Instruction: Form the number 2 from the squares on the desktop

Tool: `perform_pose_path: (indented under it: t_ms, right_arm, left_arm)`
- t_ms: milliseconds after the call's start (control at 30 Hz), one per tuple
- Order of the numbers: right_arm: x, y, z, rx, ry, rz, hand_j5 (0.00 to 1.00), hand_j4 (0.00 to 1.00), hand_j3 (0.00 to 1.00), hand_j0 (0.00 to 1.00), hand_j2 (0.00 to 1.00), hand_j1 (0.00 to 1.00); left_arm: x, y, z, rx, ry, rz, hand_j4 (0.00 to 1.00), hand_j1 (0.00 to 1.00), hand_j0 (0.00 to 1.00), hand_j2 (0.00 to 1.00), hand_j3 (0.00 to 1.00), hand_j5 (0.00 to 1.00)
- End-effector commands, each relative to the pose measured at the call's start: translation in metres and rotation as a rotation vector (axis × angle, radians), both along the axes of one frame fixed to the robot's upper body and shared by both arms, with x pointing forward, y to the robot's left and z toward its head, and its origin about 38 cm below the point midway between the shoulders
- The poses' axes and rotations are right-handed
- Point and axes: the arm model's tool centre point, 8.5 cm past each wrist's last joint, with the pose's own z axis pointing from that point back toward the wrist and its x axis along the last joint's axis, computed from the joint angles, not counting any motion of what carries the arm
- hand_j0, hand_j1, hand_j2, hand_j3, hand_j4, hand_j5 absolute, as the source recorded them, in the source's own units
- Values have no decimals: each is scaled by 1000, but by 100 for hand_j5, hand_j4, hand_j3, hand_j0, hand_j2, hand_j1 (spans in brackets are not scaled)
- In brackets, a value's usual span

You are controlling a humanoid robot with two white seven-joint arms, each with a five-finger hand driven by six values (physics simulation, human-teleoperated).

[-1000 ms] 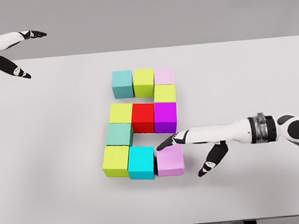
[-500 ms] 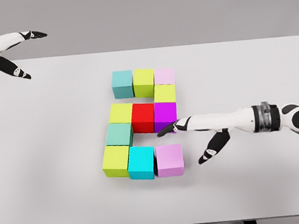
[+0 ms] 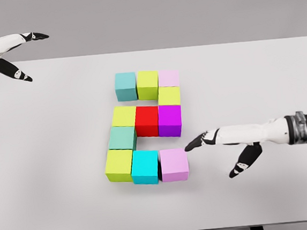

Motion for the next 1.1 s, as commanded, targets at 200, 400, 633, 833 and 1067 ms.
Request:
perform_pose_path:
  t_ms: [200, 400, 633, 833, 1067]
  right_arm:
    - [-16, 8, -5, -24, 2, 56, 100, 100, 100, 100, 100, 100]
    - [-9, -2, -11, -42, 10, 16, 100, 100, 100, 100, 100, 100]
    - [-5, -9, -17, -60, 19, -7, 100, 100, 100, 100, 100, 100]
    - [-8, -6, -22, -68, 29, 7, 100, 100, 100, 100, 100, 100]
    - [44, -52, 22, -40, -115, -193, 100, 100, 100, 100, 100, 100]
  left_arm:
    - [0, -2, 0, -9, -4, -8, 100, 100, 100, 100, 100, 100]
    - [1, -9, 4, -78, -7, -16, 100, 100, 100, 100, 100, 100]
    - [-4, 12, 16, -125, -25, 22, 100, 100, 100, 100, 100, 100]
    - [-19, 10, -4, -162, 11, -6, 100, 100, 100, 100, 100, 100]
    - [-47, 31, 9, -154, -20, -7, 100, 100, 100, 100, 100, 100]
